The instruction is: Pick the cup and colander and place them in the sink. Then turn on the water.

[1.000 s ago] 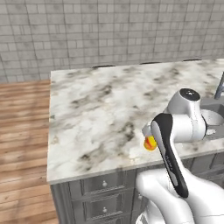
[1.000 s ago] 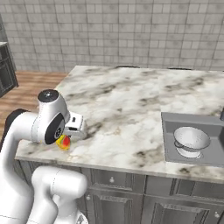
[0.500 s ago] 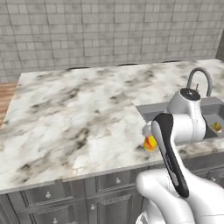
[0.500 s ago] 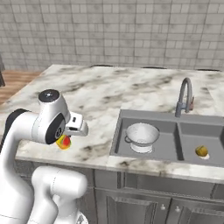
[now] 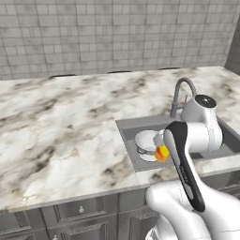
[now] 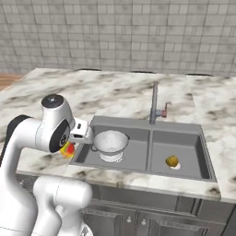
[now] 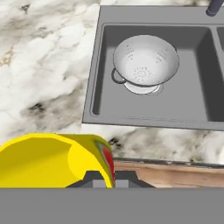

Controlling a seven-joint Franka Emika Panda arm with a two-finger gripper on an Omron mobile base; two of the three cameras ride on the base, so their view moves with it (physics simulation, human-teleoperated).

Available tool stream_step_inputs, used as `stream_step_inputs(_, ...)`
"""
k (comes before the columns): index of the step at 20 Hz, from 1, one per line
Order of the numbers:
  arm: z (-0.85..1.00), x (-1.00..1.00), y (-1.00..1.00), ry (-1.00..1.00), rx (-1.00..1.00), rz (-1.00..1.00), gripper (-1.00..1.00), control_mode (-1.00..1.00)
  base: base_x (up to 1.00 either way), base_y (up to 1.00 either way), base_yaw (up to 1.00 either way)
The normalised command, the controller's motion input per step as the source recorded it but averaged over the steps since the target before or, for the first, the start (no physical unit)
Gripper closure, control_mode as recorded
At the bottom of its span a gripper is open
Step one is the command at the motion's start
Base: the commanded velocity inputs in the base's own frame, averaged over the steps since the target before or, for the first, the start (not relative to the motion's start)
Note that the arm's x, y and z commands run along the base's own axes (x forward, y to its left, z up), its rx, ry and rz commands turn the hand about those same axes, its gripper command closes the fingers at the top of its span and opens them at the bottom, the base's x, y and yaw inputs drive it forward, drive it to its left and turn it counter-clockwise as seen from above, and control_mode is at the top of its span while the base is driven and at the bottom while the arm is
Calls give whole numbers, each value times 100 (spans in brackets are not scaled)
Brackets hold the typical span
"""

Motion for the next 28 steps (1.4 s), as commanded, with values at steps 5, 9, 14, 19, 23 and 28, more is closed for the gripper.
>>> stream_step_inputs(5,0,0,0,0,0,0,100,100,69,-34,0)
stream_step_inputs(9,0,0,0,0,0,0,100,100,4,-9,0)
stream_step_inputs(14,0,17,0,4,0,0,100,-100,0,0,0)
stream_step_inputs(19,0,71,0,19,0,0,100,-100,0,0,0)
stream_step_inputs(23,0,58,-2,22,0,0,100,-100,0,0,0)
stream_step_inputs(28,-5,41,-15,16,0,-3,100,-100,0,0,0)
